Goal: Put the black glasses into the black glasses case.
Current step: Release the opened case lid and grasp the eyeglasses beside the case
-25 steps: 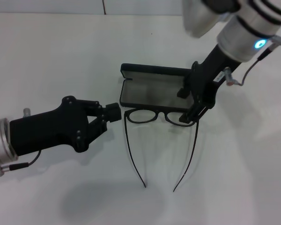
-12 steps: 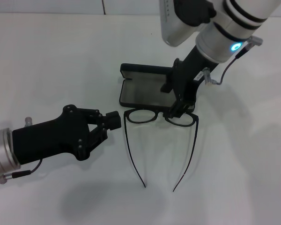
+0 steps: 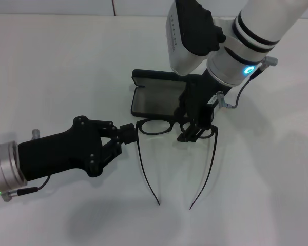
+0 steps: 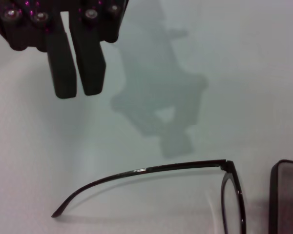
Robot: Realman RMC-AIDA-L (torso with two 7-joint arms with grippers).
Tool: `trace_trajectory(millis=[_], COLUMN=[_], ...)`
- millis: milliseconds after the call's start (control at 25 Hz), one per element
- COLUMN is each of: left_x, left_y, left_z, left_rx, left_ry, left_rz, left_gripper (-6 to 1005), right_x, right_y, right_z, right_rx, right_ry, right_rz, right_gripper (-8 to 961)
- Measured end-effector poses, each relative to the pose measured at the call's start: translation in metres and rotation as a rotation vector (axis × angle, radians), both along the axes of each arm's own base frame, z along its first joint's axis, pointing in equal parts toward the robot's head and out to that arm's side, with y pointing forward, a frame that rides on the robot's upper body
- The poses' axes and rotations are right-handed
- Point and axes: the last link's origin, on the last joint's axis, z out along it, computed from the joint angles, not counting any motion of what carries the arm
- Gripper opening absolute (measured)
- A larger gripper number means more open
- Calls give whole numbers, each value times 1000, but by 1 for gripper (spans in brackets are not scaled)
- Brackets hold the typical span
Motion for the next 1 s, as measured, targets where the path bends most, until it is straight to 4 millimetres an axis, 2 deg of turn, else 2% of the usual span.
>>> trace_trajectory(millis=[200,400,600,840,1000], left_x=[0,-1,-1,0,1], left_y=[0,-1,-1,0,0], left_z=[-1,-3,-3,-3,-3], left_rx=[-3,-4,-6,-6,-5], left_ry=[-3,-5,-7,-8,-9], left_rz=[3,4,4,1,-1], left_gripper=[49,49,49,48,48], right_x=[-2,-2,-1,2,3], right_y=[1,3,4,4,4], right_z=[-1,-2,-2,-5,-5], right_rx=[10,21,30,32,36], right_ry=[19,24,26,16,15], right_rz=[1,6,2,8,6], right_gripper=[677,457,331,238,231])
